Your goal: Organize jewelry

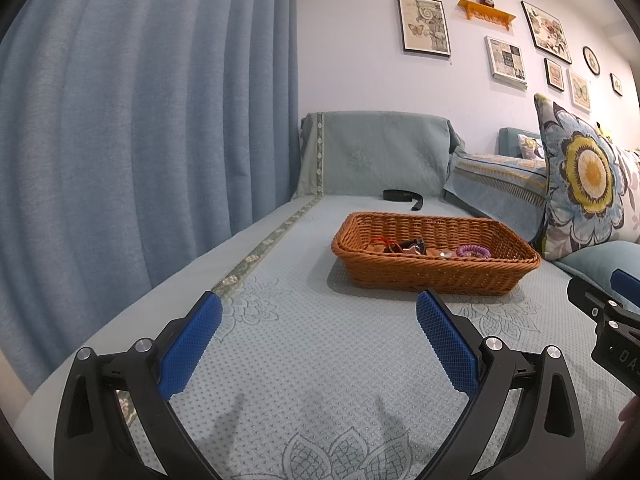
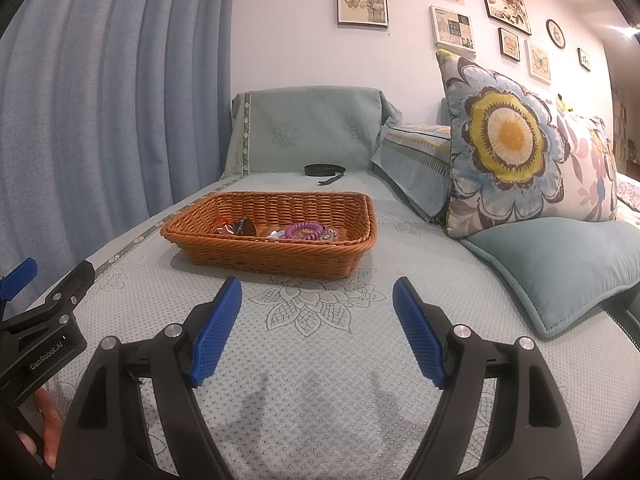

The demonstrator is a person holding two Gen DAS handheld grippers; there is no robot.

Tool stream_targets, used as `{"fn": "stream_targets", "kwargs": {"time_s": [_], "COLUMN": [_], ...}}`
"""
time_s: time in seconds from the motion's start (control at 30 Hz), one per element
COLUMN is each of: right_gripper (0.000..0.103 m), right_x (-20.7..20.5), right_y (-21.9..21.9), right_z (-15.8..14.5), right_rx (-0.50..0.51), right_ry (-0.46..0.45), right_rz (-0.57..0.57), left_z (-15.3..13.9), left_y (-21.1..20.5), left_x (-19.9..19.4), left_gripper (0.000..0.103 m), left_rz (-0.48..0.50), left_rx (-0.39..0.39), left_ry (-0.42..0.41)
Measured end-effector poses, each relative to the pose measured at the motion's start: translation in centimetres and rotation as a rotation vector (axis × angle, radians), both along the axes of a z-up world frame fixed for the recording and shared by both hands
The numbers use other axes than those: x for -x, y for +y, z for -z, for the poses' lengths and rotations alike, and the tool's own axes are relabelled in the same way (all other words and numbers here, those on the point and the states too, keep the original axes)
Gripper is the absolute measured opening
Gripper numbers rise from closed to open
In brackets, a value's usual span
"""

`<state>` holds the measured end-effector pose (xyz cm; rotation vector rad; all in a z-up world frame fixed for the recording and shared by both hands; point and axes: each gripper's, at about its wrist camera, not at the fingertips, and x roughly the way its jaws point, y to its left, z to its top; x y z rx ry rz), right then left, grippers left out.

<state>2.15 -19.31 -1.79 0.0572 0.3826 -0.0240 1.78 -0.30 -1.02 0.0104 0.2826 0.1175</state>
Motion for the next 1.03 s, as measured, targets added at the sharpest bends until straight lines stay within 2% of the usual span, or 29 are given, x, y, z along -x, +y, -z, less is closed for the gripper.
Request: {"fn": "stream_targets", "kwargs": {"time_s": [0.73,1.03], "right_gripper": [0.074,0.074], "right_x": [-0.03,-0.10], "right_y": [0.03,-0.08], "right_z": [0.00,0.19], "right_rx": [0.003,0.002], "right_ry": [0.000,0.005], "right_rz": [0.001,-0.002], "left_z": [0.24,0.14], "left_y": [-0.60,-0.12], "left_x": [-0.03,-0.38], "left_gripper": [0.095,0.095], "left_rz": [0.008,0.005], "left_rx": [-0.037,-0.015], "left_ry": [0.005,0.019]}}
